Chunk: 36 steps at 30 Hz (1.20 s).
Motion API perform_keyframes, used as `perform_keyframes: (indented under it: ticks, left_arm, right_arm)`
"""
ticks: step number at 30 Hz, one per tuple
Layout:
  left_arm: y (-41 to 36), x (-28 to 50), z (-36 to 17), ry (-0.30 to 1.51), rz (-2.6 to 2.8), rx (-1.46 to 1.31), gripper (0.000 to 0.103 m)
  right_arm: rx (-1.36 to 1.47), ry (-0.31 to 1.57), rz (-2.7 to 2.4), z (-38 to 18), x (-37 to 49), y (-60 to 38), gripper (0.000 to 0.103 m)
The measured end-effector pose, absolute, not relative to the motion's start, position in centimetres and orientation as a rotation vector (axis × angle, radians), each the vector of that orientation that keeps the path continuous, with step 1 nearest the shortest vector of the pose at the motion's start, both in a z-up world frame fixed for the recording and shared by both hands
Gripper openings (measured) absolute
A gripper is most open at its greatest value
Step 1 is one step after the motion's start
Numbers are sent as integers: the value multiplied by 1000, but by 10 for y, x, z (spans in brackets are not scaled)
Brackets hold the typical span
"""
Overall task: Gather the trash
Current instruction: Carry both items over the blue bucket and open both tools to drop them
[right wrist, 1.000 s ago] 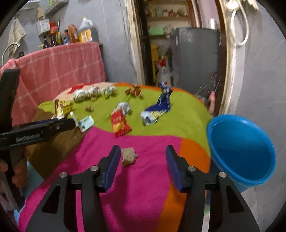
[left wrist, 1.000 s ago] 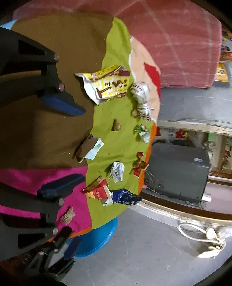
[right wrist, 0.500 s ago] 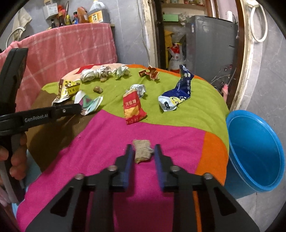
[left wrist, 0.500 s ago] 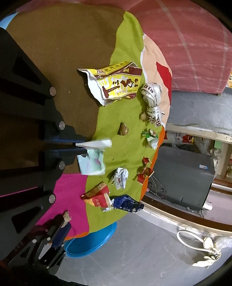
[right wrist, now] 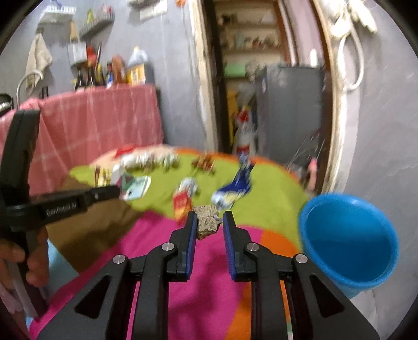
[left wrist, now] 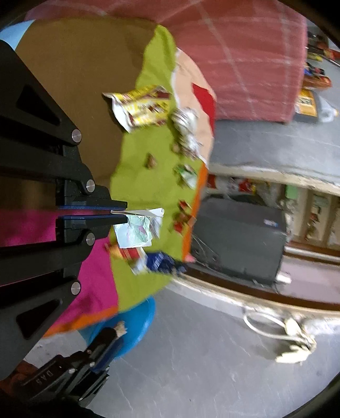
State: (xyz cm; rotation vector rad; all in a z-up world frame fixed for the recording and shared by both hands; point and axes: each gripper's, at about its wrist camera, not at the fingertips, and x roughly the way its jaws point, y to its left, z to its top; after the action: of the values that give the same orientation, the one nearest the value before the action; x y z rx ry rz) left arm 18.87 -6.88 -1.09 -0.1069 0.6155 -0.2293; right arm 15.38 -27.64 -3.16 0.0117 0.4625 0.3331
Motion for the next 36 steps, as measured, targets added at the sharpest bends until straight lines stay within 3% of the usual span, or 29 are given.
perform_keyframes:
  ticks: [8, 18, 25, 36]
  left_arm:
    - [-128, 176, 27, 402, -344, -69, 1]
    - [-217, 193, 48, 242, -503, -48, 1]
    - [-272, 228, 34, 343, -568, -34, 1]
    - [-316, 284, -14, 647, -607, -31, 2]
  right_arm:
    - [29, 211, 193, 15, 128, -323, 18]
    - [17, 74, -16, 37, 126, -394, 18]
    - [71, 113, -96, 18, 143, -444, 18]
    - [179, 306, -138, -32, 174, -477, 20]
